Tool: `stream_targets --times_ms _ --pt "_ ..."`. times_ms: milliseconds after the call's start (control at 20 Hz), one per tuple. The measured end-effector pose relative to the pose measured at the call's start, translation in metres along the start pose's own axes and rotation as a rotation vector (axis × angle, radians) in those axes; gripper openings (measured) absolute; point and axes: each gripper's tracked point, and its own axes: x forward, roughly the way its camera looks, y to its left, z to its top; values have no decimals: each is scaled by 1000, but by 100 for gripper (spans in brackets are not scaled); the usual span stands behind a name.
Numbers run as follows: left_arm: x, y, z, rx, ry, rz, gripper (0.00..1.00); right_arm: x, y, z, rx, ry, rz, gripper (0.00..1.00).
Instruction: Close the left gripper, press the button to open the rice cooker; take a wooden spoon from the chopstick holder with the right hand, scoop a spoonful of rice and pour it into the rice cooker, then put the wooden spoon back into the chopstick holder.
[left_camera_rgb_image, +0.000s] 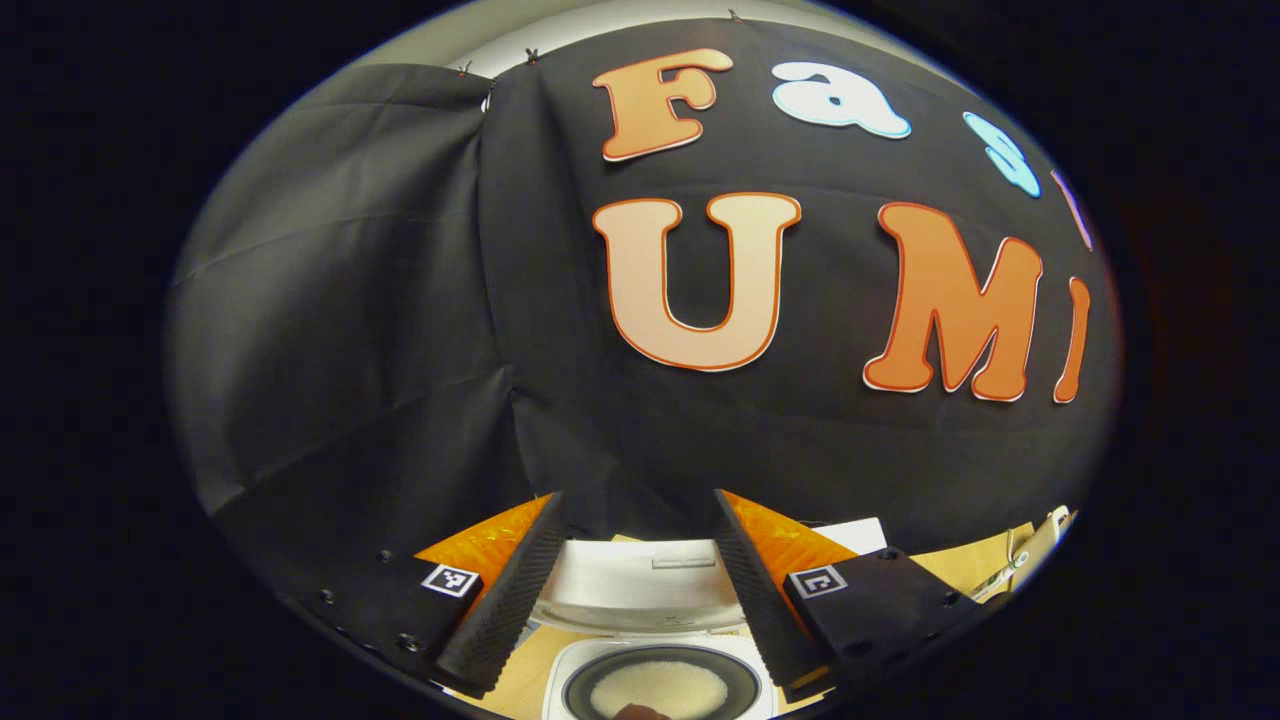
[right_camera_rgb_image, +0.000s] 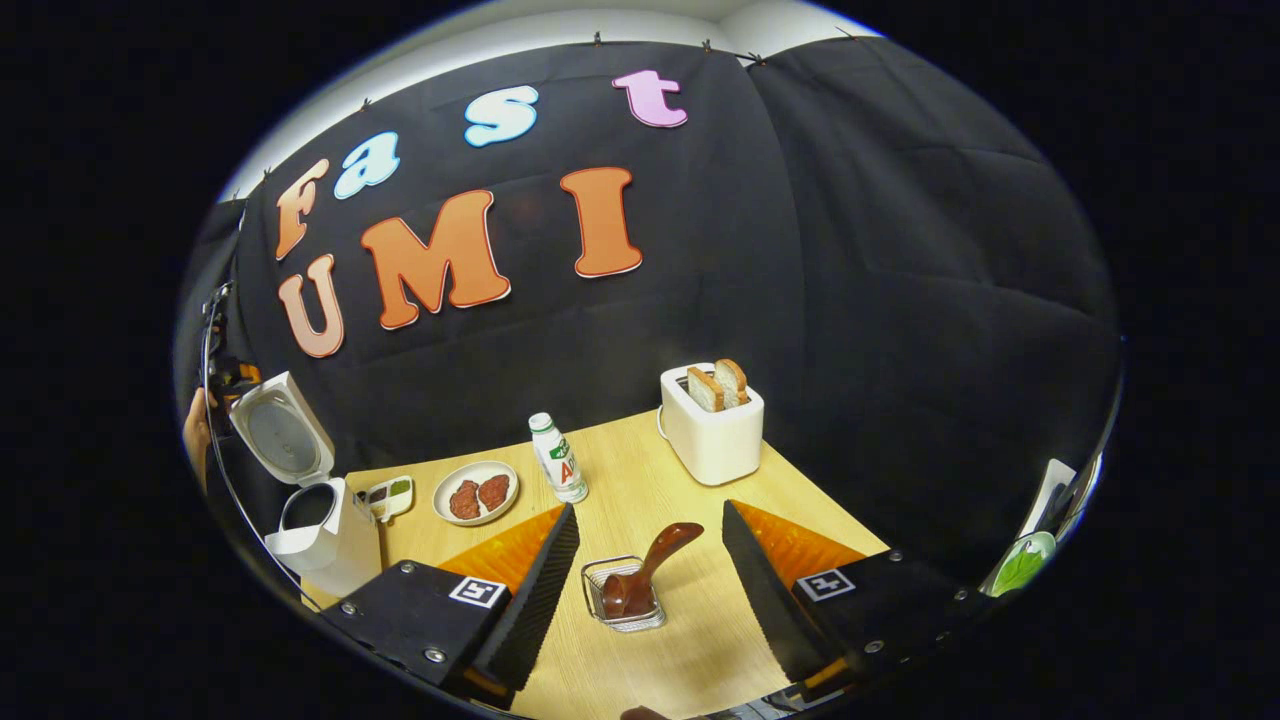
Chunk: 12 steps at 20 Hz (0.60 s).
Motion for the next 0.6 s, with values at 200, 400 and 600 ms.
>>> stream_targets --times_ms 200,400,600 --pt "14 -3 1 51 36 -6 97 -7 6 1 -8 -14 17 90" --pt "1 -12 -12 28 126 -60 97 -8 6 -3 -12 -15 38 90" --pt "-36 -16 -46 3 283 -86 98 -5 8 -4 -13 -13 80 90"
